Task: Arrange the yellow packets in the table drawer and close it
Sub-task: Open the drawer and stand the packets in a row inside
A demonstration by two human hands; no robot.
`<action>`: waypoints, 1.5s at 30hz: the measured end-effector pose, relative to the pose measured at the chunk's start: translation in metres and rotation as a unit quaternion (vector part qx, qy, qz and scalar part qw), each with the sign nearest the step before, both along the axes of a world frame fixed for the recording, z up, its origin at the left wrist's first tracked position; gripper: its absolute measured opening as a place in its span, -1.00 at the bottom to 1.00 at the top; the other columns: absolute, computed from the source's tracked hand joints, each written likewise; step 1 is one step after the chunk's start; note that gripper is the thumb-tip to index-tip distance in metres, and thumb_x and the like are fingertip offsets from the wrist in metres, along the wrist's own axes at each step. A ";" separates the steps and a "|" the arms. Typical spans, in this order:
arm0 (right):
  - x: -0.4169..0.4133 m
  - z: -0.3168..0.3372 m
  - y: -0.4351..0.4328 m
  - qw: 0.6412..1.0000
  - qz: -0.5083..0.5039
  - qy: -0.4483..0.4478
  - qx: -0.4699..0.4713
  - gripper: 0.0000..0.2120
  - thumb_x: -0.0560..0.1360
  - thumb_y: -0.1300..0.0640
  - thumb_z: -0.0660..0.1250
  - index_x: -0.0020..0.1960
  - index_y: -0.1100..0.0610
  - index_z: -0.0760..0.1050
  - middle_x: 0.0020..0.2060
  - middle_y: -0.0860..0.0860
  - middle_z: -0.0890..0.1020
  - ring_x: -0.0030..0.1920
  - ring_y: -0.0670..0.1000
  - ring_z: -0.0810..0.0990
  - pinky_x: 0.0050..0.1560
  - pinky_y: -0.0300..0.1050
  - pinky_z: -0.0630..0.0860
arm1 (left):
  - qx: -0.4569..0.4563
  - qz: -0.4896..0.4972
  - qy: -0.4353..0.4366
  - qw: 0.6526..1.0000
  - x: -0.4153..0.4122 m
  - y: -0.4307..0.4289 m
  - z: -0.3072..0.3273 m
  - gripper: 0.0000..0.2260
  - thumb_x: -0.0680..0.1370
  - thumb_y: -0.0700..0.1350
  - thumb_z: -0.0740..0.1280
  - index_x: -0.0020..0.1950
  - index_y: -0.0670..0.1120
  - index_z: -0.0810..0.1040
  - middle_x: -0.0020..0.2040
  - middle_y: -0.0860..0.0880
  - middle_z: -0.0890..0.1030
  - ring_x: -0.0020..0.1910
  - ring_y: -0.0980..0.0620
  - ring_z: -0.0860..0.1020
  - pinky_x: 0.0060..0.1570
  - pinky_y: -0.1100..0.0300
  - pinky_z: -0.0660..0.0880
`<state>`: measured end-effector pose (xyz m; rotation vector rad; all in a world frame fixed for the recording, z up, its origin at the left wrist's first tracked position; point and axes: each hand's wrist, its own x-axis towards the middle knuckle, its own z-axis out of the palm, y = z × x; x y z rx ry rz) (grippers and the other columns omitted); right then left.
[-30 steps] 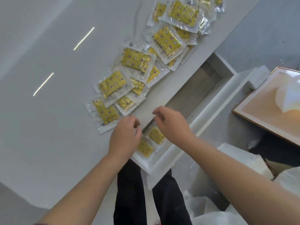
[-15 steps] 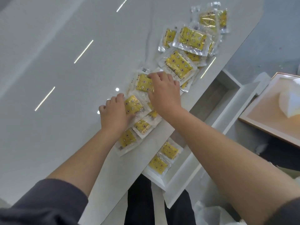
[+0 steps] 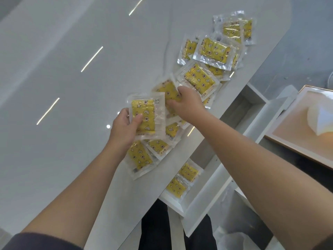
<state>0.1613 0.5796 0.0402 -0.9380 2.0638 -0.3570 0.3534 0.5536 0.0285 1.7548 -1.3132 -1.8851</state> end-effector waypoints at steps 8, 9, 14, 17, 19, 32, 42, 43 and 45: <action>0.000 0.011 0.045 0.925 -0.192 -0.328 -0.003 -0.60 0.46 -0.17 0.39 0.16 0.08 0.58 0.04 0.01 0.68 0.02 0.01 0.68 -0.01 -0.01 0.62 | -0.001 0.042 -0.006 0.999 -0.035 0.014 0.013 -0.89 0.47 -0.07 0.47 -0.17 -0.05 0.58 -0.20 -0.01 0.66 -0.15 -0.06 0.65 -0.02 -0.04 0.60; -0.003 0.012 0.051 0.931 -0.181 -0.316 -0.016 -0.69 0.48 -0.03 0.42 0.15 0.12 0.57 -0.03 0.01 0.69 -0.08 -0.06 0.69 -0.15 -0.16 0.62 | -0.007 0.019 -0.014 1.000 -0.039 0.016 0.013 -0.87 0.47 -0.06 0.46 -0.17 -0.08 0.58 -0.20 -0.05 0.66 -0.16 -0.08 0.65 -0.02 -0.06 0.61; -0.029 0.010 0.071 0.938 -0.213 -0.273 -0.009 -0.72 0.44 0.15 0.47 0.14 0.08 0.56 -0.04 -0.02 0.69 -0.08 -0.03 0.69 -0.12 -0.19 0.62 | -0.054 -0.112 -0.105 0.987 -0.052 0.009 0.004 -0.80 0.57 0.04 0.30 -0.05 -0.08 0.58 -0.12 -0.01 0.64 -0.13 0.00 0.62 -0.03 -0.01 0.60; -0.053 0.009 0.080 0.916 -0.277 -0.290 -0.001 -0.82 0.46 0.14 0.46 0.05 0.06 0.57 -0.01 0.02 0.70 -0.02 0.04 0.69 0.08 0.06 0.60 | -0.187 -0.200 -0.216 0.937 -0.059 -0.011 -0.007 -0.79 0.52 0.00 0.35 0.10 -0.03 0.50 0.08 0.00 0.52 0.02 0.01 0.53 0.02 0.08 0.52; -0.066 0.008 0.086 0.903 -0.304 -0.304 -0.006 -0.85 0.47 0.16 0.44 0.03 0.06 0.56 0.02 0.05 0.69 0.00 0.07 0.69 0.10 0.11 0.59 | -0.230 -0.270 -0.243 0.903 -0.069 -0.019 -0.014 -0.56 0.45 0.06 0.42 0.26 -0.03 0.42 0.20 -0.02 0.44 0.17 -0.03 0.47 0.12 0.04 0.48; -0.080 -0.009 0.103 0.895 -0.302 -0.328 0.002 -0.77 0.48 0.18 0.42 0.12 0.12 0.54 0.01 0.04 0.70 -0.03 0.05 0.70 0.07 0.11 0.61 | -0.180 -0.213 -0.227 0.933 -0.091 -0.031 -0.018 -0.87 0.52 -0.08 0.40 -0.13 -0.12 0.52 -0.23 0.03 0.50 -0.21 0.00 0.48 -0.27 0.20 0.36; -0.075 0.000 0.107 0.878 -0.298 -0.376 -0.004 -0.70 0.50 0.21 0.39 0.23 0.17 0.51 0.07 0.07 0.68 0.04 0.08 0.69 0.05 0.09 0.61 | -0.033 -0.060 -0.169 0.983 -0.040 -0.007 -0.005 -0.93 0.57 -0.07 0.31 0.00 -0.03 0.46 -0.02 -0.08 0.58 -0.07 -0.13 0.62 0.04 -0.11 0.58; -0.073 0.001 0.107 0.878 -0.296 -0.376 -0.002 -0.71 0.50 0.22 0.39 0.21 0.17 0.51 0.07 0.07 0.68 0.03 0.08 0.69 0.03 0.07 0.62 | -0.032 -0.056 -0.185 0.981 -0.037 0.006 -0.008 -0.94 0.57 -0.07 0.31 -0.05 -0.02 0.46 -0.04 -0.05 0.57 -0.07 -0.13 0.62 0.02 -0.11 0.58; -0.068 -0.002 0.109 0.878 -0.296 -0.376 0.005 -0.73 0.50 0.22 0.39 0.19 0.16 0.52 0.06 0.07 0.69 0.02 0.08 0.69 0.03 0.06 0.63 | -0.044 -0.042 -0.211 0.976 -0.037 0.030 -0.012 -0.93 0.57 -0.09 0.29 -0.09 -0.04 0.45 -0.08 0.01 0.52 -0.08 -0.08 0.58 -0.09 0.02 0.55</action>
